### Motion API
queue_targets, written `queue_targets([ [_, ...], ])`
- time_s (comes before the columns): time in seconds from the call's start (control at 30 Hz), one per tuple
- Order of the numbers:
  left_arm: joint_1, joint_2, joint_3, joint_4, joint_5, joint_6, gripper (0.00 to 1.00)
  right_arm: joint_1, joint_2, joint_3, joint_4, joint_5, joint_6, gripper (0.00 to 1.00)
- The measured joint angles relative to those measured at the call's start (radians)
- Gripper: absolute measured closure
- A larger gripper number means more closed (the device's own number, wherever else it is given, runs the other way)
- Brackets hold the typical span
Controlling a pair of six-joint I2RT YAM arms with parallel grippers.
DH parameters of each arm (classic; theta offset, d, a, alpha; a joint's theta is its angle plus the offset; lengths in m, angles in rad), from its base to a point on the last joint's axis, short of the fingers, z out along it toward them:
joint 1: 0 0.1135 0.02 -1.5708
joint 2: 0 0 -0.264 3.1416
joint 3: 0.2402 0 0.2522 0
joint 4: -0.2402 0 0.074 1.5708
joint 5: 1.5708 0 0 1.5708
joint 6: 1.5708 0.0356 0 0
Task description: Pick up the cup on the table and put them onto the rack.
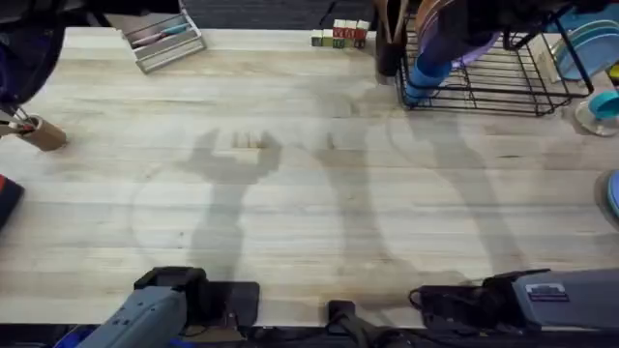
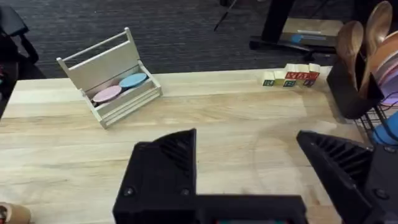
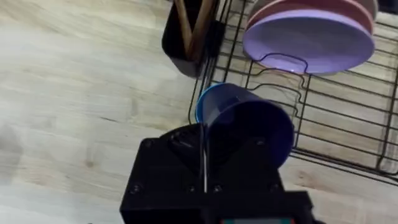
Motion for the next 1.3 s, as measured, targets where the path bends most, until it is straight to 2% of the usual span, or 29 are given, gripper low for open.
queue_targets([
  [0.73,0.0,0.0,0.0,0.0,0.0,0.0,0.007,0.001,0.131,0.0,-0.015,0.036,-0.001,0.971],
  [0.97,0.0,0.0,0.0,0.0,0.0,0.0,0.007,0.001,0.139,0.0,-0.016,0.036,0.001,0.971],
  [1.3,0.0,0.0,0.0,0.0,0.0,0.0,0.007,0.001,0.139,0.0,-0.016,-0.024,0.008,0.965],
])
